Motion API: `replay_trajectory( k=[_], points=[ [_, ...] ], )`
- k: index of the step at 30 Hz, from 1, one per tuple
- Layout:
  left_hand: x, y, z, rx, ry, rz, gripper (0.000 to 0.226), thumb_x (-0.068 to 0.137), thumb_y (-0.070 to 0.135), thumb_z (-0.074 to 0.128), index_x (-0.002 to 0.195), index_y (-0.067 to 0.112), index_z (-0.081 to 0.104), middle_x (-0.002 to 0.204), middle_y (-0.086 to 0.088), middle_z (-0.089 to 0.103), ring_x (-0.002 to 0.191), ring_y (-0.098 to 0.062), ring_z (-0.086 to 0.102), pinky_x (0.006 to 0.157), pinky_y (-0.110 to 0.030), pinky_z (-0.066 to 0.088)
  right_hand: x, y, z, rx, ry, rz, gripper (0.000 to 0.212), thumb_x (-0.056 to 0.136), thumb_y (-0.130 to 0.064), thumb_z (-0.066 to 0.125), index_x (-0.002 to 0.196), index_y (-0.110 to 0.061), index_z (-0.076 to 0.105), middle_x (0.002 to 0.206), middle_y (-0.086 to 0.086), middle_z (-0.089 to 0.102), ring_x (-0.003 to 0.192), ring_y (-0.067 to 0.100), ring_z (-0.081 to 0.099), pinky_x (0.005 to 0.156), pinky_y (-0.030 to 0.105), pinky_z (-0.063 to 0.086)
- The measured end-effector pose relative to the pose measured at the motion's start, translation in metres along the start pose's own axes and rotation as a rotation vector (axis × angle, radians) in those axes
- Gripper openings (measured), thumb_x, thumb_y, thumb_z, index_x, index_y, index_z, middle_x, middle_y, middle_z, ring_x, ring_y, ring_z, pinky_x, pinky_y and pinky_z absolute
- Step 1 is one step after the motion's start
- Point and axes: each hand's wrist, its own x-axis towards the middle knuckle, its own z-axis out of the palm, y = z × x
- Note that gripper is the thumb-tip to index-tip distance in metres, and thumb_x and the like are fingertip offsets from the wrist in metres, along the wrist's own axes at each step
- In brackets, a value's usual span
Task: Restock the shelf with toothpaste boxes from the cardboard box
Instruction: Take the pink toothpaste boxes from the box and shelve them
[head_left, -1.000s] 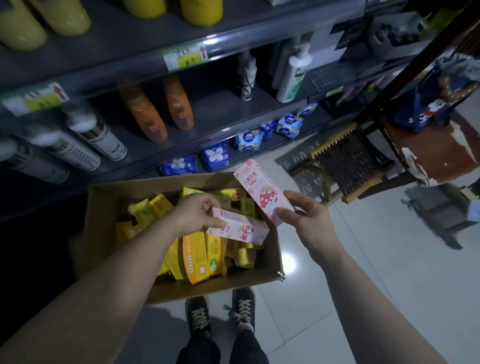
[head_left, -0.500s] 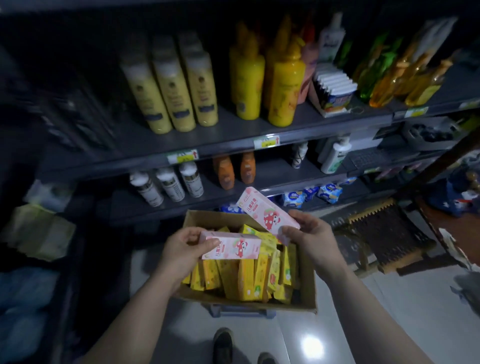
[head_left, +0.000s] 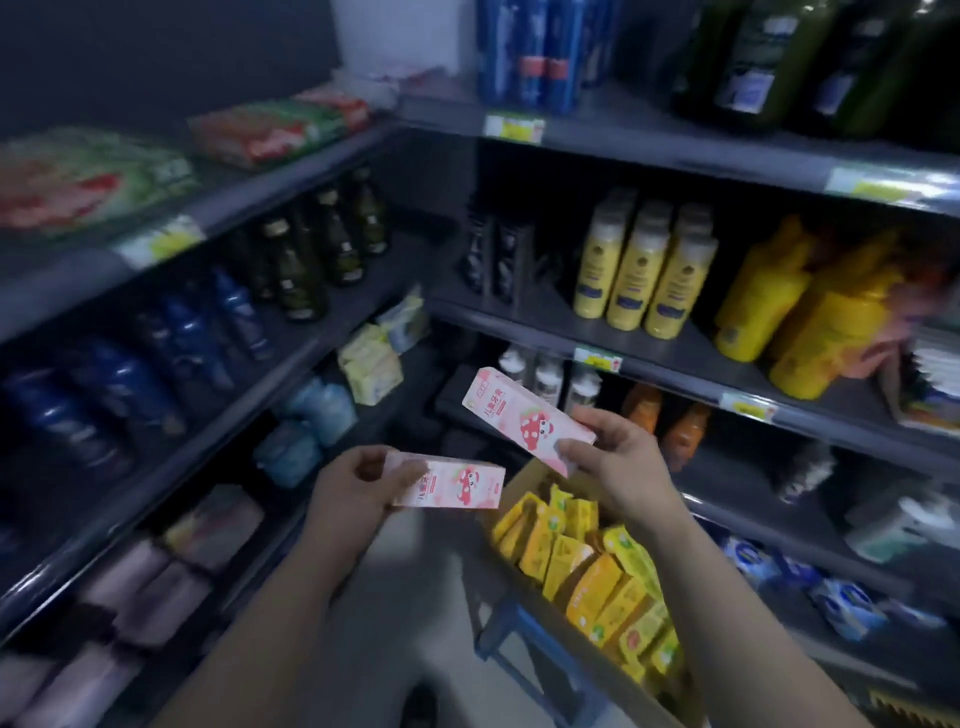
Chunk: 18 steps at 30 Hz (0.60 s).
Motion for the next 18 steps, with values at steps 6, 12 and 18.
replay_trajectory(
  k=[6,12,18],
  points=[
    [-0.066,0.018,-0.103,-0.192,0.277,0.031,0.037,0.072,0.024,0.079,0.101,0.004,0.067,0.095,-0.013,0.073,0.082,-0.024,0.069,0.073,-0.036,0.058,-0.036,-0.042,0.097,0.001,-0.261,-0.096,0.039,0.082,0.004,0.069,0.118,-0.008,0.062,0.101,0.006,0.069,0.083,0.017,0.064,0.075,0.029,0.055],
    [-0.136,0.037,-0.215,-0.279,0.527,0.146,0.023,0.081,0.018,0.074,0.099,0.006,0.066,0.091,-0.009,0.072,0.073,-0.014,0.071,0.058,-0.027,0.058,-0.096,-0.086,0.204,-0.012,-0.48,-0.218,0.037,0.08,0.004,0.07,0.113,-0.012,0.065,0.104,0.007,0.07,0.081,0.014,0.064,0.076,0.027,0.053],
    [-0.222,0.037,-0.349,-0.291,0.718,0.223,0.02,0.079,0.016,0.074,0.095,0.004,0.069,0.087,-0.01,0.074,0.077,-0.021,0.067,0.082,-0.043,0.055,-0.186,-0.12,0.331,0.043,-0.654,-0.279,0.037,0.081,0.008,0.068,0.114,-0.007,0.063,0.096,0.004,0.068,0.071,0.006,0.063,0.062,0.015,0.053]
  ],
)
